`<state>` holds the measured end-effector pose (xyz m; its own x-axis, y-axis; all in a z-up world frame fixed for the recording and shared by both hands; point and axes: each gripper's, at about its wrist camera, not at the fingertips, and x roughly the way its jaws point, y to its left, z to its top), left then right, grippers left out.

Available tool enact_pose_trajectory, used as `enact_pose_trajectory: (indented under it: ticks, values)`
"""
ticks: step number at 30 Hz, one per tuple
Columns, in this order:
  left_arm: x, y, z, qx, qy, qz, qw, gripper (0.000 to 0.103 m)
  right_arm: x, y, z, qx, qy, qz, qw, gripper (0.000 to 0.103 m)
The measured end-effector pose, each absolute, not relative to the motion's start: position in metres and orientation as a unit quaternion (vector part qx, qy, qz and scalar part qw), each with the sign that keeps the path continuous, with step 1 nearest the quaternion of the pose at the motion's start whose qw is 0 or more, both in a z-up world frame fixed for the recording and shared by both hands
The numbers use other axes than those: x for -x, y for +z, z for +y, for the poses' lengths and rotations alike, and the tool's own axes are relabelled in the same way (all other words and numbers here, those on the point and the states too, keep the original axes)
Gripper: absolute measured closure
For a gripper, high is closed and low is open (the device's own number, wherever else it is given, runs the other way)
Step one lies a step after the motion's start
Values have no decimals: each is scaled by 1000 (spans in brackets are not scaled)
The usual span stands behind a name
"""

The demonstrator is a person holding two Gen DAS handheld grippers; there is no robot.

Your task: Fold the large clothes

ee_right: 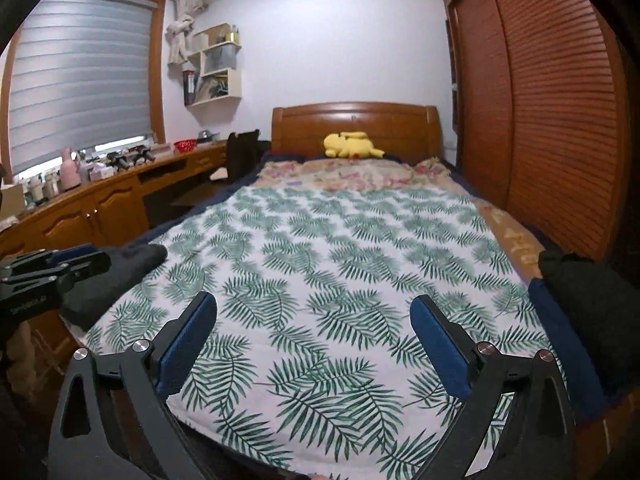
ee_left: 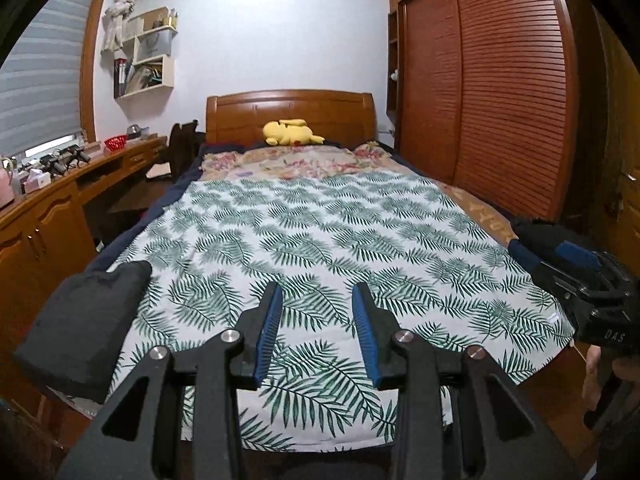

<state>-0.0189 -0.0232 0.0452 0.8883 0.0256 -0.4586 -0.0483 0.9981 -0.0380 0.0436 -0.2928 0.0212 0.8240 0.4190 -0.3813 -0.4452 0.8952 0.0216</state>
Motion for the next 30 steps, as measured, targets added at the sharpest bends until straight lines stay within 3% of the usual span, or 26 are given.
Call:
enact_pose_trajectory:
  ticks: [30]
  values:
    - [29,47,-18,31,32,226,973,67,-41,17,-302,27,199,184,962,4]
